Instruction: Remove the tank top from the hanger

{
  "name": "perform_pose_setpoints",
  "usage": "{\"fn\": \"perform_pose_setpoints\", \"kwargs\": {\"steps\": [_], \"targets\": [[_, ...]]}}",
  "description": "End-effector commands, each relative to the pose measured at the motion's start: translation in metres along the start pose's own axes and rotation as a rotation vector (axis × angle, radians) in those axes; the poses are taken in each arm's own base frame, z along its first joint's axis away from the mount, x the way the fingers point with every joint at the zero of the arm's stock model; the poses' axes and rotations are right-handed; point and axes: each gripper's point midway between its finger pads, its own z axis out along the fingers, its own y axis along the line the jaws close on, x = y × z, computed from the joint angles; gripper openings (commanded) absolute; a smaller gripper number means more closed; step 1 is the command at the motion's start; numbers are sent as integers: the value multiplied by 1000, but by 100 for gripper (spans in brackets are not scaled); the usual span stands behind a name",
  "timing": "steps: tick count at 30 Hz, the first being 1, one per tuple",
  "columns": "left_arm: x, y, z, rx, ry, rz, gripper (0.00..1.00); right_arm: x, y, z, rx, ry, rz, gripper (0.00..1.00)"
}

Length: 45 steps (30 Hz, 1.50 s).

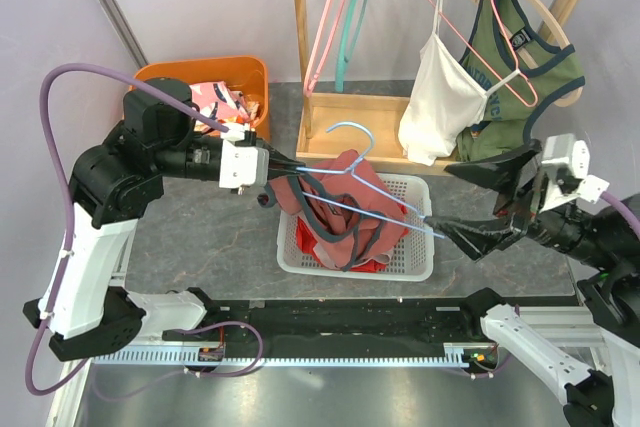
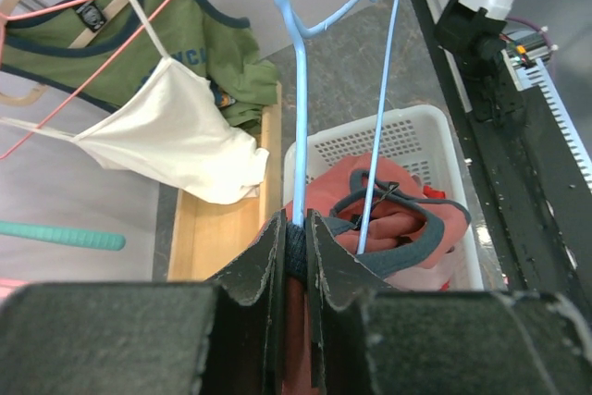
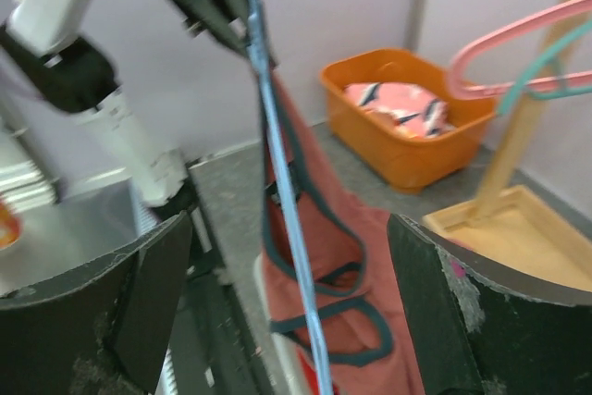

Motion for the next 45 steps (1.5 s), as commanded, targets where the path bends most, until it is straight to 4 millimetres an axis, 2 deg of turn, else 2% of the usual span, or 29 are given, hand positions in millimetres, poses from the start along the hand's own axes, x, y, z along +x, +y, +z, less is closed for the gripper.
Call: {"fn": "perform_pose_setpoints", "kwargs": {"steps": [1,7,18,21,22,25,30,33,34,38,41,45], "targets": [[-17,-8,-3,46,-64,60,2,20,34,8,-273,75,29,92],[-24,-12,-1,76,-97,30,2,59,28,25,-355,205,148,81],[-27,-11,2,90,-117,2,2,71,23,22,-314,213,131,77],[-27,-10,4,87,-117,1,2,73,22,22,-309,214,133,65],[-26,-9,3,84,-114,0,2,73,22,23,-307,215,138,57],[-24,-8,6,88,-112,-8,2,74,20,23,-300,215,142,43],[-20,-4,13,95,-112,-33,2,72,15,23,-258,210,136,28],[-17,-1,17,94,-108,-45,2,68,11,23,-219,199,127,9],[-13,3,21,90,-100,-48,2,66,6,24,-183,192,124,0],[1,16,34,50,-68,-76,2,46,3,13,-94,121,108,0],[8,34,42,-26,-42,-78,11,37,6,1,-44,87,112,0],[6,50,51,-68,-42,-60,37,35,15,-10,-40,76,158,0]]}}
